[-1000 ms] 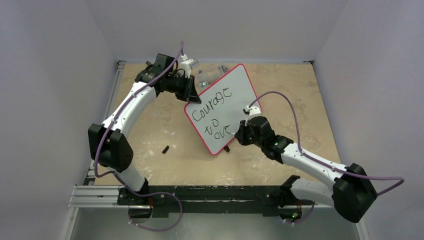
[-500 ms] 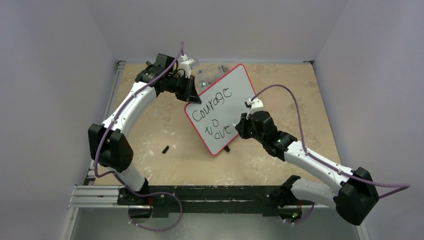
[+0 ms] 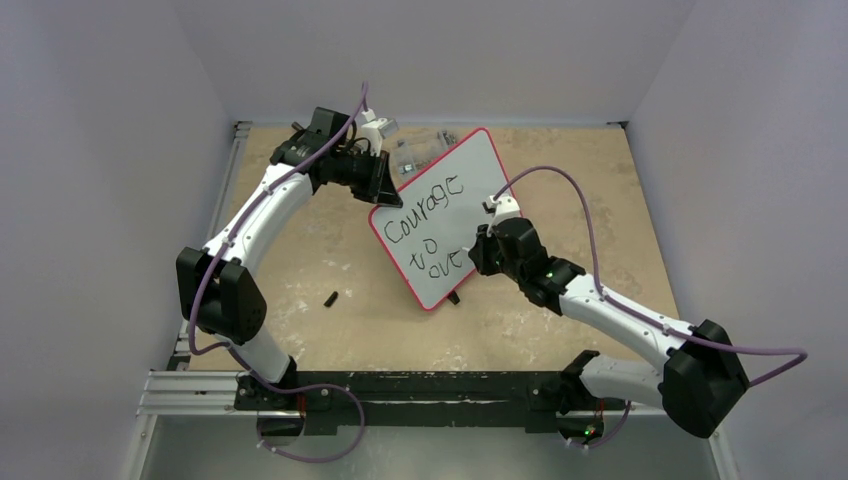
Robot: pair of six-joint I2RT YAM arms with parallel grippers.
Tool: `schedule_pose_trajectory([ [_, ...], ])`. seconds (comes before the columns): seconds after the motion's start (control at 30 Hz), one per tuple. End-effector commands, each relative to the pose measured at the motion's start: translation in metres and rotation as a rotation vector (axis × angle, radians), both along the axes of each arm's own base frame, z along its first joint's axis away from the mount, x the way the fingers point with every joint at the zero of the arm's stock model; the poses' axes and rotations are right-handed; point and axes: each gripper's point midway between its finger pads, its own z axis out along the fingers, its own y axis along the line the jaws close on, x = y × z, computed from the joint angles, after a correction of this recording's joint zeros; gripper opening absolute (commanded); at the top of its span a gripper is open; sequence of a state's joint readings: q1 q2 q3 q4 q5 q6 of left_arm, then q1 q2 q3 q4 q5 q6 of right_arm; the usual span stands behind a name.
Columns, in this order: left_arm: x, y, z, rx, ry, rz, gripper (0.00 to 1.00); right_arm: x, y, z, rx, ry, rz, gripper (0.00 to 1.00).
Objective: Write a sentence on the whiteboard
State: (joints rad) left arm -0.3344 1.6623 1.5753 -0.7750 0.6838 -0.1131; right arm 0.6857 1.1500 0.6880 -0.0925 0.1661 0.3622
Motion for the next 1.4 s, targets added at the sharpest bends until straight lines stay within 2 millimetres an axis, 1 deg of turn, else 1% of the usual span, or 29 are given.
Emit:
schedule_pose_trajectory([
  [0.0, 0.009, 0.005, 0.011, 0.018, -0.074, 0.02, 0.0, 0.01, 0.006, 0.017, 0.041, -0.057, 0.002, 0.0],
  [0.2, 0.009, 0.004, 0.011, 0.016, -0.074, 0.017, 0.0, -0.001, 0.001, -0.007, 0.036, -0.004, -0.006, 0.0],
  [0.37, 0.009, 0.004, 0.011, 0.015, -0.073, 0.016, 0.0, -0.009, -0.002, -0.021, 0.047, 0.033, -0.014, 0.0],
  [0.5, 0.009, 0.004, 0.011, 0.015, -0.072, 0.016, 0.0, -0.012, -0.002, -0.025, 0.057, 0.047, -0.014, 0.0],
  [0.7, 0.009, 0.004, 0.011, 0.014, -0.072, 0.017, 0.0, -0.009, 0.0, -0.017, 0.06, 0.035, -0.011, 0.0],
  [0.77, 0.009, 0.004, 0.011, 0.014, -0.072, 0.016, 0.0, -0.006, 0.002, -0.011, 0.064, 0.022, -0.011, 0.0],
  [1.0, 0.009, 0.004, 0.01, 0.015, -0.071, 0.016, 0.0, 0.008, 0.005, 0.011, 0.049, -0.024, -0.018, 0.0],
  [1.37, 0.009, 0.004, 0.011, 0.015, -0.073, 0.017, 0.0, 0.029, 0.003, 0.028, 0.005, -0.067, -0.041, 0.0],
])
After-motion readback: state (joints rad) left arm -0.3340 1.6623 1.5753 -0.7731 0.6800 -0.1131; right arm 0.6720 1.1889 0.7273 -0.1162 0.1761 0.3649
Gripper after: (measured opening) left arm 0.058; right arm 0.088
